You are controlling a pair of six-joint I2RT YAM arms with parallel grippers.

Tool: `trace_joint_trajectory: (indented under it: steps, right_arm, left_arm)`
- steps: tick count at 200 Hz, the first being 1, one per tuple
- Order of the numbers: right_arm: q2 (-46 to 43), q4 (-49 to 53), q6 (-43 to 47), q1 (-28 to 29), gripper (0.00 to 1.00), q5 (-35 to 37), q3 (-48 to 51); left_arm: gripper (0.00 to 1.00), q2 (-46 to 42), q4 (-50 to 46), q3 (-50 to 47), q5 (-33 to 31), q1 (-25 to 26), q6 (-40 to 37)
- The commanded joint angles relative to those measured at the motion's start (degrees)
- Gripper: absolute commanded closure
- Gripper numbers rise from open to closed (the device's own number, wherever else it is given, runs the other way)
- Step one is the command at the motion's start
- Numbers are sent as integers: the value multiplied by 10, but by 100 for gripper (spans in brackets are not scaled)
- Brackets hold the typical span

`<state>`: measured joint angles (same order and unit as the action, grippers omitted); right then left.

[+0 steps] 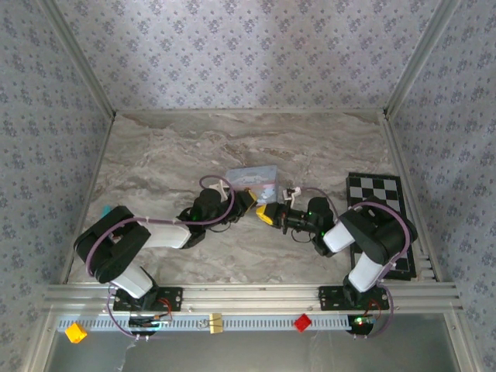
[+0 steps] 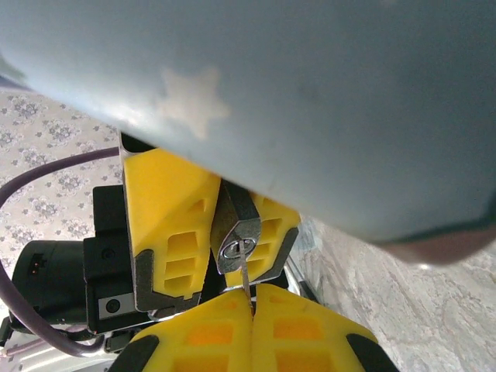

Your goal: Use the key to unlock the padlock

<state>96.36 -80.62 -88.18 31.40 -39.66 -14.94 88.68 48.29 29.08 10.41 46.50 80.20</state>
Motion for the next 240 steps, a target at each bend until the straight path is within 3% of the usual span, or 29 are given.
trace_joint_trajectory:
  steps: [1,134,207,240]
  right_arm:
    - [6,13,16,-29,100,114,-2]
    - [49,8,-4,5,100,140,-54]
    - [66,7,-17,19,94,178,-23]
    - [56,8,-20,34,93,195,-25]
  left_arm:
    - [100,-41,35,4,107,19,-12]
    - [100,-32,76,14,107,47,-10]
    - [100,-50,79,-21,17,47,-2]
    - [100,-47,80,-25,7,47,1]
